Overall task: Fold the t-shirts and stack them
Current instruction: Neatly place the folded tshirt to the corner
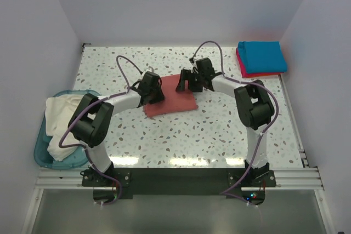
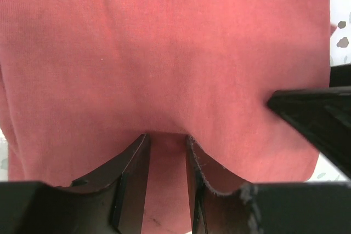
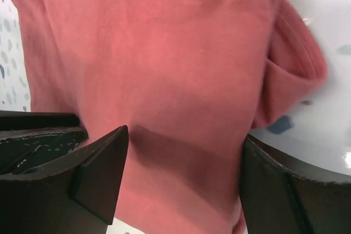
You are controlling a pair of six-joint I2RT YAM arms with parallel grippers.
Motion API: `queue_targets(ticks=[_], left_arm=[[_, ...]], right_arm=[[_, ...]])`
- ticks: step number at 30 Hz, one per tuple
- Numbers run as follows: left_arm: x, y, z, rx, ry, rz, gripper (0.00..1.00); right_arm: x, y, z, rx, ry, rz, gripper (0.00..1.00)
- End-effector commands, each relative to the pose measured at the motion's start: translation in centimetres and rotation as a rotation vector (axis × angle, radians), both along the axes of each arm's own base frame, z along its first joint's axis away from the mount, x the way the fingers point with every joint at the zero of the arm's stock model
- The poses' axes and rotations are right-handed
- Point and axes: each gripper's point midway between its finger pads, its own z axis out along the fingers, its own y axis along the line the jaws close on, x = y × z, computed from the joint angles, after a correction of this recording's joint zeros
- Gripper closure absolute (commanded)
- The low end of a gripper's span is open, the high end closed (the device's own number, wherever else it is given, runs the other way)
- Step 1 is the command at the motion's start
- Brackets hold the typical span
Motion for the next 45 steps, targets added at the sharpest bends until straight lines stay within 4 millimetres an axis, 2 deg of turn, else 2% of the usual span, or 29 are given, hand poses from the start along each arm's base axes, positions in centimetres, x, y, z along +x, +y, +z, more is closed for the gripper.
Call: queue_targets(ticks=[1, 3, 4, 5, 6, 7, 8, 9, 10, 11, 13, 14, 15, 16, 18, 19, 21, 22, 24, 25, 27, 28, 29, 30, 31, 33, 34, 40, 45], left_arm=[[0.6, -0.7, 0.6, -0.02, -0.037, -0.002, 0.64], [0.7, -0.9, 1.1, -0.024, -0.043, -0.005, 0.64], [1.1, -0.9, 1.8, -0.027, -0.057, 0.0, 0.64], [1.1, -0.7, 2.2, -0.012, -0.054, -0.001, 0.64], [1.3, -0.7, 3.1, -0.007, -0.068, -0.001, 0.64], [2.1, -0.5, 4.7, 0.002, -0.101, 0.009, 0.64], [1.9, -0.1, 5.3, 0.026, -0.093, 0.015, 0.63], [2.1, 0.2, 7.0, 0.029, -0.121, 0.022, 0.63], [2.8, 0.4, 8.8, 0.036, -0.157, 0.036, 0.62], [2.4, 0.8, 9.5, 0.062, -0.152, 0.028, 0.62], [2.8, 1.2, 13.2, 0.066, -0.21, 0.035, 0.62], [2.4, 1.4, 13.8, 0.076, -0.205, 0.026, 0.61], [2.1, 1.5, 15.3, 0.063, -0.23, 0.023, 0.61], [1.8, 1.4, 16.0, 0.052, -0.241, 0.01, 0.61], [0.9, 1.8, 17.3, 0.053, -0.262, -0.009, 0.61], [0.5, 2.1, 17.3, 0.062, -0.258, -0.017, 0.61], [-0.6, 2.7, 17.5, 0.078, -0.259, -0.032, 0.61], [-1.4, 2.9, 16.4, 0.086, -0.236, -0.048, 0.61], [-2.3, 3.5, 16.0, 0.105, -0.233, -0.065, 0.6], [-3.0, 3.9, 14.7, 0.121, -0.206, -0.071, 0.6], [-3.8, 4.4, 13.6, 0.143, -0.19, -0.093, 0.6], [-4.0, 4.6, 13.4, 0.15, -0.187, -0.1, 0.6], [-4.2, 4.6, 13.2, 0.152, -0.182, -0.113, 0.6], [-4.2, 4.6, 13.1, 0.152, -0.18, -0.124, 0.6], [-4.2, 4.6, 13.3, 0.158, -0.184, -0.14, 0.6], [-4.1, 4.5, 13.5, 0.167, -0.193, -0.161, 0.6], [-4.0, 4.5, 13.7, 0.175, -0.202, -0.178, 0.6], [-3.4, 4.7, 14.1, 0.178, -0.21, -0.222, 0.6], [-3.5, 4.9, 12.8, 0.173, -0.194, -0.24, 0.6]], right_arm=[[-1.6, 0.8, -2.8, -0.089, 0.061, -0.016, 0.25], [-1.8, 0.9, -3.3, -0.124, 0.062, -0.032, 0.38], [-1.9, 0.7, -3.5, -0.14, 0.072, -0.038, 0.5], [-1.6, 0.1, -3.5, -0.174, 0.064, -0.057, 0.58], [-1.4, -0.3, -3.1, -0.196, 0.055, -0.062, 0.65], [-1.3, -0.8, -2.7, -0.234, 0.047, -0.059, 0.83], [-0.6, -1.8, -2.2, -0.285, 0.02, -0.085, 0.93], [-0.1, -2.3, -0.9, -0.312, -0.009, -0.098, 1.0], [0.6, -2.7, 0.3, -0.343, -0.051, -0.081, 1.0], [0.6, -3.3, 1.0, -0.377, -0.064, -0.077, 1.0], [1.6, -4.4, 3.4, -0.46, -0.134, -0.044, 1.0], [2.0, -5.0, 4.1, -0.498, -0.156, -0.042, 1.0], [2.4, -6.0, 4.7, -0.563, -0.192, -0.025, 1.0], [2.9, -6.2, 6.0, -0.58, -0.223, -0.019, 1.0], [3.8, -7.8, 7.0, -0.643, -0.256, -0.011, 1.0], [4.6, -8.9, 8.4, -0.677, -0.269, -0.03, 1.0], [6.0, -11.4, 9.2, -0.757, -0.284, -0.034, 1.0], [6.9, -12.2, 10.9, -0.774, -0.31, -0.054, 1.0], [8.2, -14.8, 12.0, -0.831, -0.323, -0.074, 1.0], [9.0, -15.3, 13.6, -0.833, -0.346, -0.087, 1.0], [10.1, -17.4, 14.1, -0.888, -0.347, -0.096, 1.0], [10.8, -17.7, 15.5, -0.891, -0.372, -0.105, 1.0], [11.3, -18.6, 16.0, -0.908, -0.376, -0.115, 1.0], [11.8, -19.1, 15.5, -0.936, -0.371, -0.103, 1.0], [12.4, -19.4, 16.8, -0.943, -0.394, -0.117, 1.0], [13.3, -20.7, 16.8, -0.972, -0.394, -0.121, 1.0], [13.8, -21.3, 17.9, -0.975, -0.412, -0.139, 1.0], [15.5, -23.4, 19.6, -1.004, -0.457, -0.152, 1.0], [16.0, -24.9, 21.1, -1.017, -0.49, -0.161, 1.0]])
